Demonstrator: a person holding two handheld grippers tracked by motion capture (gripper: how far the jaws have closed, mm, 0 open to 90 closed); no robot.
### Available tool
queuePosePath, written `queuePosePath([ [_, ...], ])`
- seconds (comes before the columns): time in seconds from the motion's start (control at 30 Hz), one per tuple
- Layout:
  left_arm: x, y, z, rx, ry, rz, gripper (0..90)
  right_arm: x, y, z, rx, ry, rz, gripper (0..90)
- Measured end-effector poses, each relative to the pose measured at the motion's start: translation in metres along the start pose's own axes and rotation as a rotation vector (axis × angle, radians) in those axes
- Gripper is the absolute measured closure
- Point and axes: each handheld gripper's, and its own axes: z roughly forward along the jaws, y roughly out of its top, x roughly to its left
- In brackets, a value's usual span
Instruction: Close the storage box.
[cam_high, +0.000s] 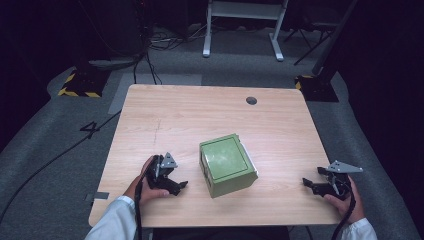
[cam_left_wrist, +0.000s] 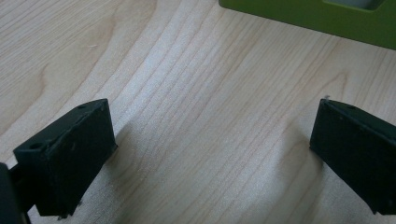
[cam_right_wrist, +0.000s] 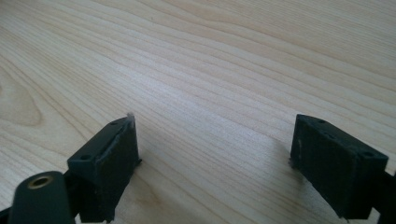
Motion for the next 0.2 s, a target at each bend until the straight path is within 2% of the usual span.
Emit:
queuePosePath([
  [0.2, 0.0002, 0.0001, 0.0001, 0.000, 0.000, 0.002, 0.1, 0.0000, 0.0000, 0.0000, 0.000, 0.000, 0.001, 15.0],
])
